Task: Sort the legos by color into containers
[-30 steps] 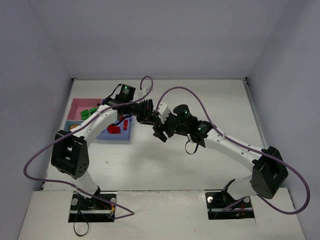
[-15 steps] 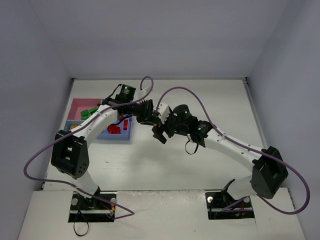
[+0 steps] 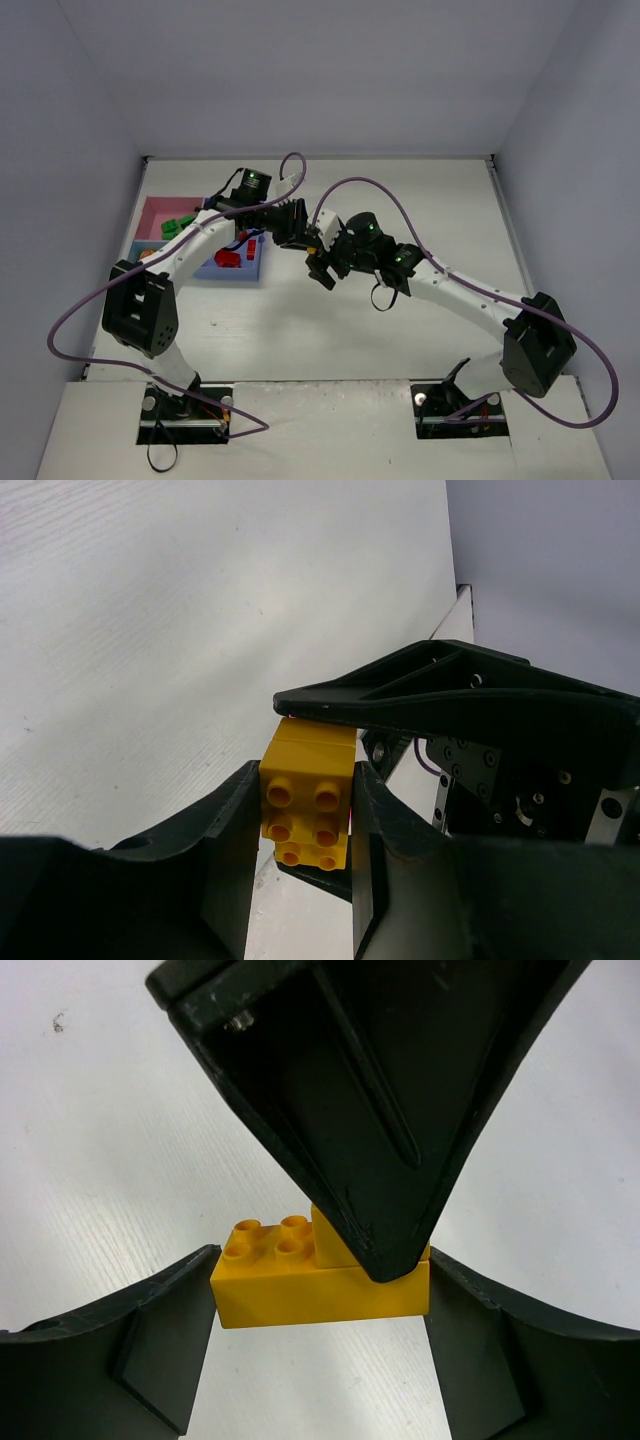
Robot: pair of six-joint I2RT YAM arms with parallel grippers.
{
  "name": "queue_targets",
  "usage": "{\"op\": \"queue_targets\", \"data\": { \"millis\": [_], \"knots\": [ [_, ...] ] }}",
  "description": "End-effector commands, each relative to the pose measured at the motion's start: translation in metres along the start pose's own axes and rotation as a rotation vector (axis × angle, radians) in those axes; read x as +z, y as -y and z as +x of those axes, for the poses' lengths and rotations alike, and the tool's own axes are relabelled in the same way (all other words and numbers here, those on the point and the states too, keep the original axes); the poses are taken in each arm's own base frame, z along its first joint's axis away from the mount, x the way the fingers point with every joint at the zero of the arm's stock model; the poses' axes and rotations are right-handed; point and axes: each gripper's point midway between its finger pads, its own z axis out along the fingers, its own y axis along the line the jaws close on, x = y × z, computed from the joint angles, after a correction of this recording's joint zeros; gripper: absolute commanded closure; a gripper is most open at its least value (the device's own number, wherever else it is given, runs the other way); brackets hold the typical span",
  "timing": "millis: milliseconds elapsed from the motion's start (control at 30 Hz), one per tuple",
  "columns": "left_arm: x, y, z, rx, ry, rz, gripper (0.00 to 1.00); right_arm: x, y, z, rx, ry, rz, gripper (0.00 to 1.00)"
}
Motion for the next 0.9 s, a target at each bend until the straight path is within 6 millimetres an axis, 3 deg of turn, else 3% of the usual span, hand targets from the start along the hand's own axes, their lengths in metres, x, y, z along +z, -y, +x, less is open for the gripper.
{"op": "queue_targets", "data": {
  "millis": [0, 367, 600, 700, 867],
  "knots": [
    [-0.017, 0.035, -0.016, 0.092, 0.076, 0.063, 1.0, -0.006, 0.003, -0.022, -0.016, 0.07, 0.027, 0.27],
    [-0.014, 0.037, -0.01, 0.089, 0.055, 0.078, 1.0, -0.007, 0.01, -0.029, -0.031, 0.086, 0.057, 0.22],
    [-0.013, 0.039, -0.009, 0.088, 0.049, 0.087, 1.0, -0.008, 0.009, -0.032, -0.03, 0.099, 0.052, 0.29],
    [-0.014, 0.038, -0.008, 0.085, 0.049, 0.086, 1.0, -0.008, 0.009, -0.033, -0.031, 0.102, 0.05, 0.44],
    [-0.016, 0.039, -0.008, 0.088, 0.05, 0.084, 1.0, -0.01, 0.009, -0.027, -0.03, 0.095, 0.058, 0.85]
  ]
}}
